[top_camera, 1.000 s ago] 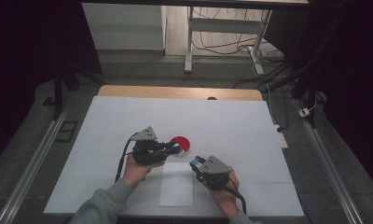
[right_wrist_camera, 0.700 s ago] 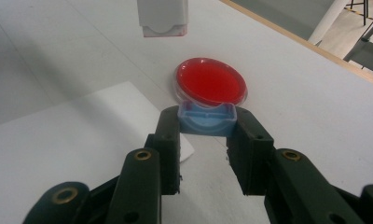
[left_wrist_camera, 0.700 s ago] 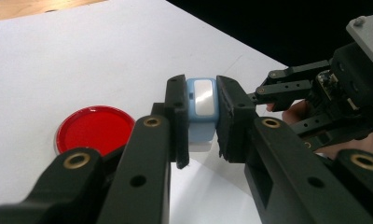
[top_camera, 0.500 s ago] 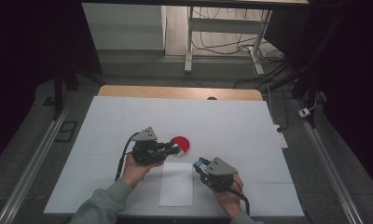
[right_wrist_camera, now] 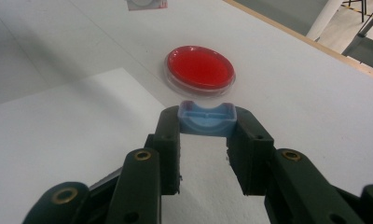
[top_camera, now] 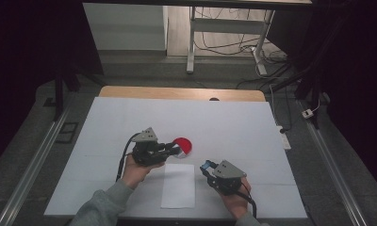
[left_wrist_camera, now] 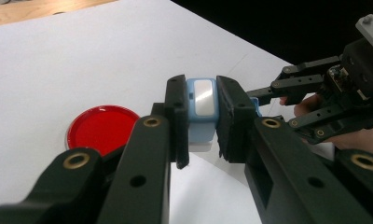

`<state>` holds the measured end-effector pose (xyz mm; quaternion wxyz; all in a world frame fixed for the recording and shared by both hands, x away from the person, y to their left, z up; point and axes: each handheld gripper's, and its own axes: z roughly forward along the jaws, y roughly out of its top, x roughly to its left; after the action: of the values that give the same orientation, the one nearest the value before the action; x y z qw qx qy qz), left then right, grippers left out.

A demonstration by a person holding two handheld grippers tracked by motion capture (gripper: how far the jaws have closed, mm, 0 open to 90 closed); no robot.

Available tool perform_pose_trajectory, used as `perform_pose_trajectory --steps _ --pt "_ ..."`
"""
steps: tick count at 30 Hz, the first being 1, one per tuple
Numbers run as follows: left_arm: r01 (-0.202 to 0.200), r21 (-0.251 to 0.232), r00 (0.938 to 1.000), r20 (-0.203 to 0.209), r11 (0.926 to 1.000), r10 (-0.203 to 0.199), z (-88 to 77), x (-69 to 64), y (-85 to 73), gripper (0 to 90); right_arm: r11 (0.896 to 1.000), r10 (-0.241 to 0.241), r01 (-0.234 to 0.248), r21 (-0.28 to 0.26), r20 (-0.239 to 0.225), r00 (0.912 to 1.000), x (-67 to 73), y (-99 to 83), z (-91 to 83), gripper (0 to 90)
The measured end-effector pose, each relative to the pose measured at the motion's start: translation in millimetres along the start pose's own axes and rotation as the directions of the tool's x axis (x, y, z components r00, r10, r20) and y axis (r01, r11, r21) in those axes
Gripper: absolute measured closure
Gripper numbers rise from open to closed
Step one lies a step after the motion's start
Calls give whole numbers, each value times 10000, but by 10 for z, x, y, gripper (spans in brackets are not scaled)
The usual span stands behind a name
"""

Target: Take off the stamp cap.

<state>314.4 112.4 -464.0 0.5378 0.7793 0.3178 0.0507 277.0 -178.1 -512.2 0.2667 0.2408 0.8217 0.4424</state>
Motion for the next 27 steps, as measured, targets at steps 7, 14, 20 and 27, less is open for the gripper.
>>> perform_pose_trajectory --steps 7,14,20,27 --pt "58 -88 10000 -53 9999 -58 -39 23 14 757 10000 32 -32 12 155 9999 -45 -38 -54 654" --pt "150 -225 9998 -129 9996 -153 -98 65 36 757 9999 139 -139 -29 315 9994 -91 -58 -127 654" --pt "177 -199 9996 -210 9996 -181 -131 95 66 756 9997 227 -225 -54 421 9989 -143 -85 -196 654" --pt "73 -163 9996 -261 9998 -78 -155 108 114 756 9994 340 -335 -85 583 9977 -196 -119 -284 654"
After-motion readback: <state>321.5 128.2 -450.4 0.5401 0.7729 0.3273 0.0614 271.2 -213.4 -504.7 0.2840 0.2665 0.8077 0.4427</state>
